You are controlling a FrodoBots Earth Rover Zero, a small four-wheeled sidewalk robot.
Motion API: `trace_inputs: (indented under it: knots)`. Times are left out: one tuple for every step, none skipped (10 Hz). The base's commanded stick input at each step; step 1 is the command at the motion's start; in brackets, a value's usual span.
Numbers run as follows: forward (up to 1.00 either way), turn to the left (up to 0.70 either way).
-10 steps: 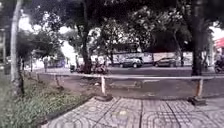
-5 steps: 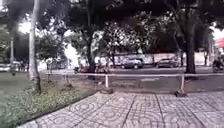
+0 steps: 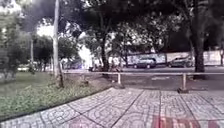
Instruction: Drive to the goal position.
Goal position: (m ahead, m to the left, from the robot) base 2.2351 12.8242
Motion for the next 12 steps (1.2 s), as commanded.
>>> trace_inputs:
  knots:
    - [-1.00, -0.27]
    - [-1.00, -0.27]
    - [-1.00, -0.27]
    - [-1.00, -0.27]
    - [-1.00, -0.27]
    - [-1.00, -0.27]
    - [-1.00, -0.27]
    - [-1.00, -0.27]
    - [-1.00, -0.27]
    - [-1.00, -0.27]
    - [-1.00, -0.27]
    - [-1.00, -0.27]
